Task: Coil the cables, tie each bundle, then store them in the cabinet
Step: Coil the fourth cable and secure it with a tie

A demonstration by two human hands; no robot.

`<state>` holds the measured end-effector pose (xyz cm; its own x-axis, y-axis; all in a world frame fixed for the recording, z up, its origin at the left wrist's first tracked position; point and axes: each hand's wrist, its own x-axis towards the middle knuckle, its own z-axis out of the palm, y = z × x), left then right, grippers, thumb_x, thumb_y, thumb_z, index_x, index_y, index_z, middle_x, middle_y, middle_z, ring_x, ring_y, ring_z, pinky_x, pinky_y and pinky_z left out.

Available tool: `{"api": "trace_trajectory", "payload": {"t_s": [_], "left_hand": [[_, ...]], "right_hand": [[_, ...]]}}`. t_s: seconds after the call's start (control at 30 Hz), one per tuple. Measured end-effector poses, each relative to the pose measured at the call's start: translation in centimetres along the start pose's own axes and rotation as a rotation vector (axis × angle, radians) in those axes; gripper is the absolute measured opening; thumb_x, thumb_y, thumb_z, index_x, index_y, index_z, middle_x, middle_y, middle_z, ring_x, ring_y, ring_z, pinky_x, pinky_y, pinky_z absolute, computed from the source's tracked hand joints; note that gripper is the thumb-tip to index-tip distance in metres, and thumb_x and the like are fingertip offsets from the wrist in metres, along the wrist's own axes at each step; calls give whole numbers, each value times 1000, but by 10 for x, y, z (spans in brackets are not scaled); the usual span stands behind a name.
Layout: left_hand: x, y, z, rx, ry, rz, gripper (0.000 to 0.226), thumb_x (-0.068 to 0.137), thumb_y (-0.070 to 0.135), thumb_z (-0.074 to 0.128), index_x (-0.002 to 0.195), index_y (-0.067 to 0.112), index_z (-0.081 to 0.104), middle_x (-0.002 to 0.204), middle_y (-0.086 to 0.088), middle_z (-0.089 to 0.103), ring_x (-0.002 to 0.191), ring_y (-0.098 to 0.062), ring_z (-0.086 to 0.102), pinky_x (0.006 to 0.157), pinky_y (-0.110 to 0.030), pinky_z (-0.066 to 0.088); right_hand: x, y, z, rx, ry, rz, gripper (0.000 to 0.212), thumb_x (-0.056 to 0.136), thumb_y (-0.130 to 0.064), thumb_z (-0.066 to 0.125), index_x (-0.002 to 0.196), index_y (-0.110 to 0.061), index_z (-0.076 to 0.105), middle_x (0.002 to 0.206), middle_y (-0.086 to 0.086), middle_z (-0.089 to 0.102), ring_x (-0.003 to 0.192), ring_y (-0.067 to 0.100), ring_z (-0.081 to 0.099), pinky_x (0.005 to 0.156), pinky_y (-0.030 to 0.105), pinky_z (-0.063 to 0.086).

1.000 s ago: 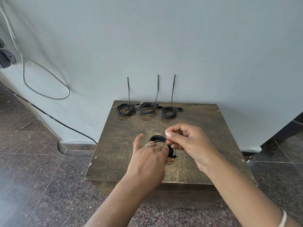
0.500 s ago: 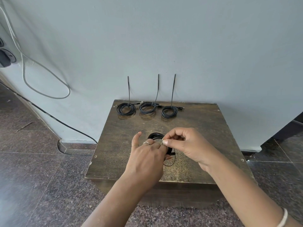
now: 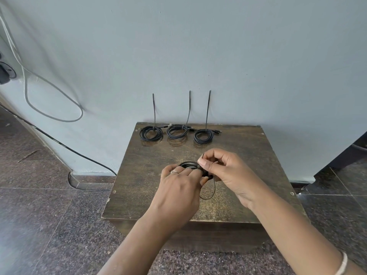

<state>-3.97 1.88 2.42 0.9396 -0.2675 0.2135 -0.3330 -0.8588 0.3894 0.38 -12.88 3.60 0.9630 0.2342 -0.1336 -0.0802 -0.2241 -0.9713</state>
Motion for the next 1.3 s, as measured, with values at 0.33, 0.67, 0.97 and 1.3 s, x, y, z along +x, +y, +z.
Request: {"api": "trace_trajectory", "payload": {"t_s": [0.33, 0.67, 0.97, 1.3], "left_hand": [[-1, 5, -2, -106, 152, 95, 22, 99, 27, 26, 81, 20, 37, 54, 9, 45, 50, -18, 43, 75, -45, 42], [2, -2, -1, -530, 161, -72, 11, 99, 16, 36, 109, 22, 39, 57, 11, 56, 53, -10, 48, 57, -28, 33], [1, -6, 5, -555, -174, -192, 15, 99, 18, 37, 105, 19, 51, 63, 10, 49, 66, -17, 47, 70, -39, 37], [-11, 15, 17, -551, -404, -58, 18, 101, 23, 33, 94, 14, 47, 79, 7, 58, 72, -19, 54, 72, -37, 42]], "right_hand": [[-2, -2, 5, 112, 107, -26, 11, 88, -19, 67, 83, -9, 67, 68, -4, 58, 57, 2, 54, 53, 15, 44], [-8, -9, 5, 208, 71, -151, 9, 87, -17, 67, 83, -10, 67, 69, -2, 65, 68, 8, 63, 60, 17, 50], [-3, -7, 1, -69, 174, -243, 8, 86, -19, 70, 78, -20, 68, 76, -9, 67, 72, 2, 59, 71, 25, 49], [6, -8, -5, 172, 451, -150, 26, 85, 1, 65, 69, -20, 61, 73, -3, 61, 69, 3, 53, 72, 16, 44]]}}
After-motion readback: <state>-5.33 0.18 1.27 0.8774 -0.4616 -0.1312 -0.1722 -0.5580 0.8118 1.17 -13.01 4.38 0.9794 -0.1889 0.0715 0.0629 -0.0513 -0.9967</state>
